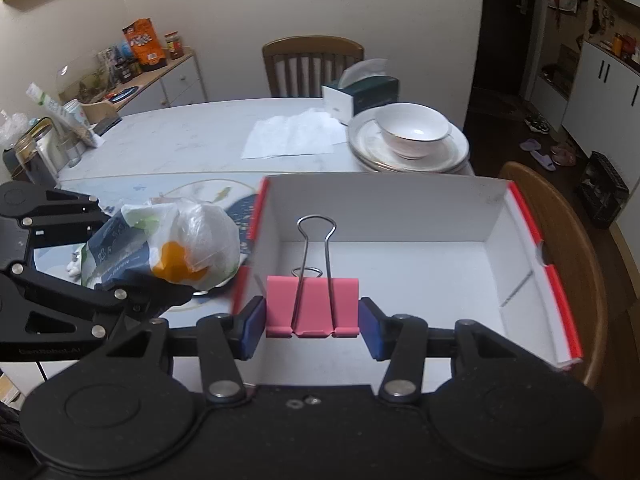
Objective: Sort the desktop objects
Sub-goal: 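Carry the binder clip and tissue pack over the red box with both tools, then open the right tool to drop the clip while the left tool releases the tissue pack, then withdraw both tools from the box back toward the table items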
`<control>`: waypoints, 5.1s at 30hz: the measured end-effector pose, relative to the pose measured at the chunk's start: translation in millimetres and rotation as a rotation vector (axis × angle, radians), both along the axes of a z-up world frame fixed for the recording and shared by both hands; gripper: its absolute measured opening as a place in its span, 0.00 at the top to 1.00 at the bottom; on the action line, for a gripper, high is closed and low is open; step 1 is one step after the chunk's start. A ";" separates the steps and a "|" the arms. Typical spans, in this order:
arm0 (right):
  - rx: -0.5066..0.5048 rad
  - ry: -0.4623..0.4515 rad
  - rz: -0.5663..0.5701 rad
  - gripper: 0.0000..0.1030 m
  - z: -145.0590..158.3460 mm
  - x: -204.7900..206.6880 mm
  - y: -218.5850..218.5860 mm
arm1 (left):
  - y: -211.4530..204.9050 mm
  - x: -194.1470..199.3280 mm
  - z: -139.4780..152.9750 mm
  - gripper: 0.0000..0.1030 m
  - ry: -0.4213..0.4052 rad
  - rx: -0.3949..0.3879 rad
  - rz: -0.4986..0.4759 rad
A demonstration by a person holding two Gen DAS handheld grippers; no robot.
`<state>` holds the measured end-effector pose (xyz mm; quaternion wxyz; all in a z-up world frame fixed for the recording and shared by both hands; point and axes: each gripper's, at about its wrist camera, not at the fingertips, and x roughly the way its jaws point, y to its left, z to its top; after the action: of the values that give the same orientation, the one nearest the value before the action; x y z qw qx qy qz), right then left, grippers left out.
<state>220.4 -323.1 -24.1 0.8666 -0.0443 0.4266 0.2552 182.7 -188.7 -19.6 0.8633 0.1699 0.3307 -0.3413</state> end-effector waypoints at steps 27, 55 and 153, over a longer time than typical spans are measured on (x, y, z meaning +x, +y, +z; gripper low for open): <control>-0.055 0.024 -0.121 0.52 -38.3 50.9 -80.7 | -120.1 83.1 -30.8 0.66 0.009 0.165 -0.145; -0.193 0.156 -0.027 0.52 -99.2 90.7 -65.5 | -155.2 122.4 -108.8 0.65 0.239 0.385 -0.166; 0.043 -0.036 -0.011 0.24 -19.5 -63.5 138.4 | 217.3 -48.3 -23.2 0.00 0.040 -0.090 0.259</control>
<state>156.9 -184.7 -43.6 0.8763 -0.0278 0.4055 0.2587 134.3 28.6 -42.8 0.9002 0.0802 0.3513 -0.2447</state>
